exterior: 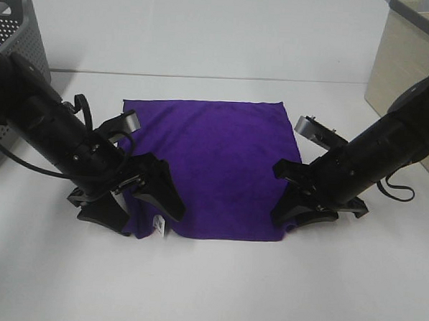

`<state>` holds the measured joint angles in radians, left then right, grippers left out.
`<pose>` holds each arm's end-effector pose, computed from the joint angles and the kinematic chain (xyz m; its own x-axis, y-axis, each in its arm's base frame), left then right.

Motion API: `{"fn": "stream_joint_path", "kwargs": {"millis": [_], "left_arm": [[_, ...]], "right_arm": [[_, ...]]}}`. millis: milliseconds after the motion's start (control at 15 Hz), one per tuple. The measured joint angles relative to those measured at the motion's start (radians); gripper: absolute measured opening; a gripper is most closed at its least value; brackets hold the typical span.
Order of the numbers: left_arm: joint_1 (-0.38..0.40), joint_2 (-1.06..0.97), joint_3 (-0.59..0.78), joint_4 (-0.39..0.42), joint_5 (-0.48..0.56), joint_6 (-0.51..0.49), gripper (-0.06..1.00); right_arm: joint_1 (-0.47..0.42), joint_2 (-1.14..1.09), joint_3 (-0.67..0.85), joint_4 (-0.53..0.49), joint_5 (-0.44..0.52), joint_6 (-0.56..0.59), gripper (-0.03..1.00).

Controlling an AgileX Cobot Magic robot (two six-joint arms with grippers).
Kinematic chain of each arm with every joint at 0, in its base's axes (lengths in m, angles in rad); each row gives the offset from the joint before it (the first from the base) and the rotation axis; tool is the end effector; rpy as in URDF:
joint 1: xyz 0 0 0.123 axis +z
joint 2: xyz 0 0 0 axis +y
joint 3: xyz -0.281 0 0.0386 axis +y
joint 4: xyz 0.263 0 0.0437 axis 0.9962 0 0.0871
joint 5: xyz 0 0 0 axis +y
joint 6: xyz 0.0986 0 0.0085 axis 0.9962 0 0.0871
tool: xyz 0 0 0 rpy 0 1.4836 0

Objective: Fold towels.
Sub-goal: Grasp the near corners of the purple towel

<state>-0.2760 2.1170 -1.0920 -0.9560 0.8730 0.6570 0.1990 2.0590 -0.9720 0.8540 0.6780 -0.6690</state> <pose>0.3247 -0.1564 0.0639 -0.9773 0.2110 0.0205 0.1520 0.7648 -0.6261 0.3183 0.1120 0.0537 -0.9879 -0.1450 -0.0557 -0.1539 0.8662 0.4754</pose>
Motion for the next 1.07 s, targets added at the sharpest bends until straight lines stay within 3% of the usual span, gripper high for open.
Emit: {"fn": "stream_joint_path", "kwargs": {"millis": [200, 600, 733, 867, 1067], "left_arm": [[0.0, 0.003, 0.0, 0.007, -0.015, -0.027, 0.88], [0.0, 0.028, 0.002, 0.09, -0.077, -0.129, 0.07], [0.0, 0.031, 0.002, 0.095, -0.076, -0.132, 0.0], [0.0, 0.031, 0.002, 0.096, -0.077, -0.132, 0.0], [-0.002, 0.031, 0.002, 0.098, -0.078, -0.132, 0.0]], "right_arm": [[0.0, 0.0, 0.0, 0.0, -0.001, 0.007, 0.31], [0.0, 0.0, 0.0, 0.0, -0.001, 0.008, 0.3], [0.0, 0.0, 0.0, -0.002, -0.003, 0.008, 0.27], [0.0, 0.001, 0.0, -0.006, -0.007, 0.008, 0.23], [0.0, 0.005, 0.0, -0.021, -0.012, 0.008, 0.03]]}}
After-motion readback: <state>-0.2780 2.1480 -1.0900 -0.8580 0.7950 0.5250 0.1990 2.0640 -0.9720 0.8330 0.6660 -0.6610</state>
